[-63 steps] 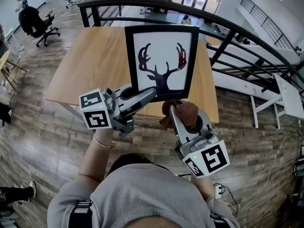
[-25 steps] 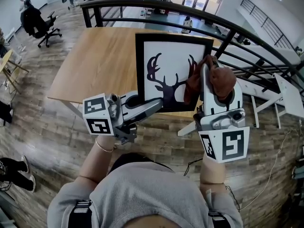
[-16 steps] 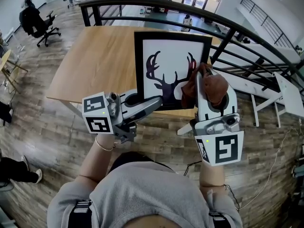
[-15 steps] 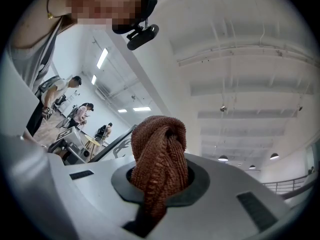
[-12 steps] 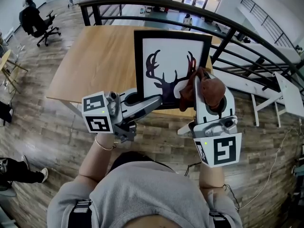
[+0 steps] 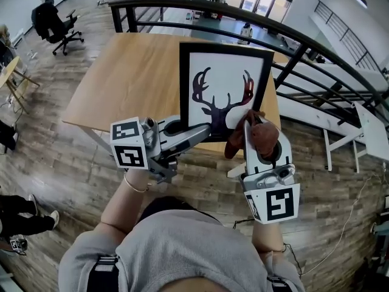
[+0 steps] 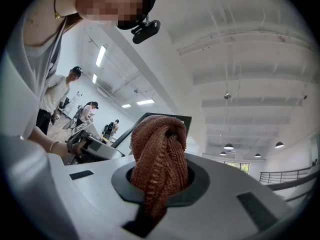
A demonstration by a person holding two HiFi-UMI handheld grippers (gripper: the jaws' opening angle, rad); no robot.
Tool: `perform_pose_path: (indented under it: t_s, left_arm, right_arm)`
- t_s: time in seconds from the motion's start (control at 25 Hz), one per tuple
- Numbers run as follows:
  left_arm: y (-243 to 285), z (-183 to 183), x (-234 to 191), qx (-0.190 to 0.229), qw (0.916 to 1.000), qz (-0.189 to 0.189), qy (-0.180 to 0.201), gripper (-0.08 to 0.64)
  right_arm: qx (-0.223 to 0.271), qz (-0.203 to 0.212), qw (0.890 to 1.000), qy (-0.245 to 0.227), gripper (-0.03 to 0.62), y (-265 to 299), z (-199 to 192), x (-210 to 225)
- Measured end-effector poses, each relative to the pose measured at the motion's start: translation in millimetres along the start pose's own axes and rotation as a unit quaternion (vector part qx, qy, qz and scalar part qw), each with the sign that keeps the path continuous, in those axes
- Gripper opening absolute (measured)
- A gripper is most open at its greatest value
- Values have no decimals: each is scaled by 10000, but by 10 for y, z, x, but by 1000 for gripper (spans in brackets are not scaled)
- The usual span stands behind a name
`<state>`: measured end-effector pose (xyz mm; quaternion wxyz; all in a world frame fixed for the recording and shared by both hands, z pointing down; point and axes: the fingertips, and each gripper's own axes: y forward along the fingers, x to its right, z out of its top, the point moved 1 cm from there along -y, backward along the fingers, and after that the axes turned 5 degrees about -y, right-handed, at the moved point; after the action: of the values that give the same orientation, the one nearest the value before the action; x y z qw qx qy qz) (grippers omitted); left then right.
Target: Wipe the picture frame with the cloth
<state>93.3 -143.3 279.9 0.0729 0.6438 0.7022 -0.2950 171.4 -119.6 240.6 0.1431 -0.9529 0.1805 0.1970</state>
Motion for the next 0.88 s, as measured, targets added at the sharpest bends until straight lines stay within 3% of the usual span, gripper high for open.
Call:
perform_pose_path:
  t_s: [0.88]
  left_arm:
    - [-32, -91, -188, 80, 9977, 546, -390, 17]
  right_arm:
    - [-812, 666, 9933, 489, 44, -244, -605, -270]
